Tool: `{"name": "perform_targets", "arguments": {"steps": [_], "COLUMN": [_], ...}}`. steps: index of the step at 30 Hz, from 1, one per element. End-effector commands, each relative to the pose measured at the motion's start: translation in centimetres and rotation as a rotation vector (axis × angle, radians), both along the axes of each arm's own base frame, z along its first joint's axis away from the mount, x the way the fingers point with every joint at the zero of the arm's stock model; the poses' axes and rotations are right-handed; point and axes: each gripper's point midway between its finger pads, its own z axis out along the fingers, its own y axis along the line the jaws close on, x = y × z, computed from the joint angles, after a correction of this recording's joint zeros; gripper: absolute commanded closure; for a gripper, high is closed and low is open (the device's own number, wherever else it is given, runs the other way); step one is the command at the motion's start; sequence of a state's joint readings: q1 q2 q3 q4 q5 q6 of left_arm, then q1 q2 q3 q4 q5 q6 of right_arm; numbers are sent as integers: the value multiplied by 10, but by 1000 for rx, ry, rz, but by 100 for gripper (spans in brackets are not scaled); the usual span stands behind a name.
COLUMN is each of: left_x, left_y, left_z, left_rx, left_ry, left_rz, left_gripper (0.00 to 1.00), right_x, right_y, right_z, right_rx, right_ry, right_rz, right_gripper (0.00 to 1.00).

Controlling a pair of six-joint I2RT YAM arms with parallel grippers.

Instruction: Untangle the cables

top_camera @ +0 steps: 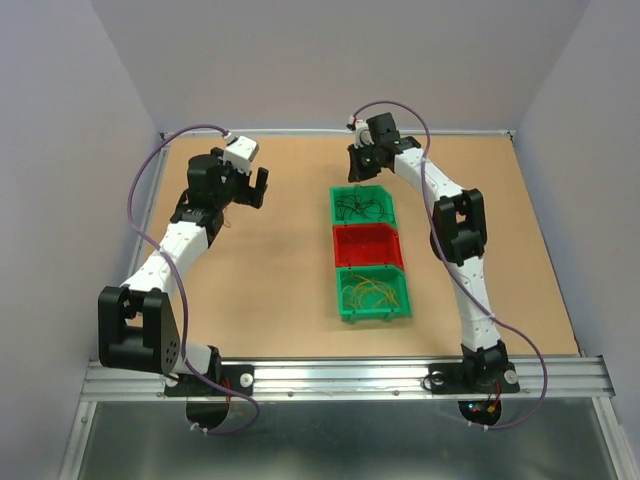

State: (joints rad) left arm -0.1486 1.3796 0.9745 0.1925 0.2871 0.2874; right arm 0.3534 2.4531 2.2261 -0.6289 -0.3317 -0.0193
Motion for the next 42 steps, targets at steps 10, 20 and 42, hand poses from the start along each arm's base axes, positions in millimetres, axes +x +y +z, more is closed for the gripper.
{"name": "perform_targets", "arguments": {"steps": [10, 20, 42], "left_x": [5, 1, 3], "left_y": [0, 0, -2], "left_z": [13, 14, 5], "left_rx": [7, 12, 11], "left_ry": [-50, -59, -36], "left_rz": [-8, -18, -25], "left_gripper": [5, 5, 5], "right_x": [-16, -52, -44], "right_y": [34, -21, 1], "right_z": [151, 103, 45], "right_rx": [329, 117, 100], "right_ry": [-319, -283, -160], "right_rz": [126, -29, -121], "right_gripper": [99, 35, 42]}}
